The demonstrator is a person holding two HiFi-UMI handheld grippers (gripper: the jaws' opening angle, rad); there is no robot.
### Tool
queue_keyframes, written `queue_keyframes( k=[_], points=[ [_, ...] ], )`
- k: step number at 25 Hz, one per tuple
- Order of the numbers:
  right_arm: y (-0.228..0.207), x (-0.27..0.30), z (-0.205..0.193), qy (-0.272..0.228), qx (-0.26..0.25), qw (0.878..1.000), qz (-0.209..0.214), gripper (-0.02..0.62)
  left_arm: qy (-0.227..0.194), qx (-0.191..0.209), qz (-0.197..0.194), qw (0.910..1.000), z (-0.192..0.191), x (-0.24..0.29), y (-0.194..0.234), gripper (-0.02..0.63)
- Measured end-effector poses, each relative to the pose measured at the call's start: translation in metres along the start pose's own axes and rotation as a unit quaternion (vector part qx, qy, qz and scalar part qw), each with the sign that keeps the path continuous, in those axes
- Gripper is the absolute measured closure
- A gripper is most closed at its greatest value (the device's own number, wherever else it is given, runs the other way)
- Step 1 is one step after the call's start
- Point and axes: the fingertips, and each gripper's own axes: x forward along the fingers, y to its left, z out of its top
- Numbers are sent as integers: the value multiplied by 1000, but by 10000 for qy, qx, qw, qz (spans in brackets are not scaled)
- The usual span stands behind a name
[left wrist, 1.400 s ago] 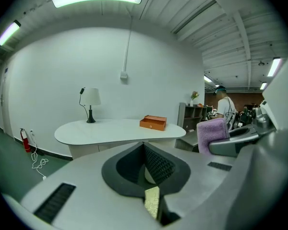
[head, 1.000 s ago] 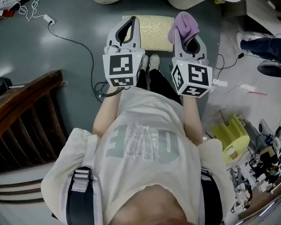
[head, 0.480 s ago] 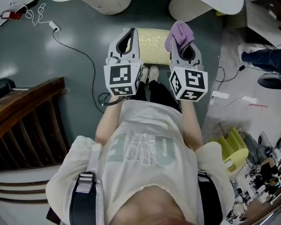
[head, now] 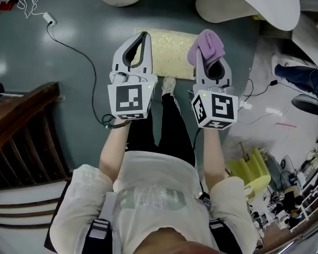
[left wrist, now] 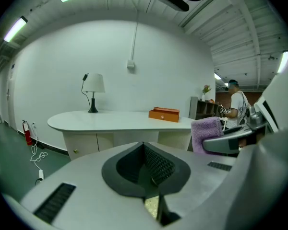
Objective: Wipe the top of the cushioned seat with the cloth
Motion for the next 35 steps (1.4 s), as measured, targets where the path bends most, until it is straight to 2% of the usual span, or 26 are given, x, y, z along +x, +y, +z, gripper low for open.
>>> queue_keyframes(
  k=[5,8,13,19,23,25,27,31,35],
  points=[
    [21,44,-61,128,23,9999,41,502,381,368,-144,9985,-85,20,22,600],
    [25,67,-93,273,-130,9995,59,502,441,245,-112,9987,-123,34,32,600],
    [11,82,-155,612,-81,9981,-20,502,480,192,-134,9986,-163,50,24,600],
    [-1,95,-187,811,23,9966,-109,502,297,116,-180,9993,-173,59,21,600],
    [1,100,-198,946,12,9955,-49,502,253,318,-15,9992,-176,60,27,600],
    [5,107,-200,1024,-63,9947,52,502,290,267,138,9991,-177,61,36,600],
    [15,119,-198,1084,-87,9938,239,502,298,100,257,9992,-177,61,47,600],
    [49,151,-194,1199,4,9899,758,502,252,99,291,9992,-178,62,63,600],
    [88,187,-205,1504,569,9776,1354,502,260,-91,428,9987,-189,56,76,600]
  ],
)
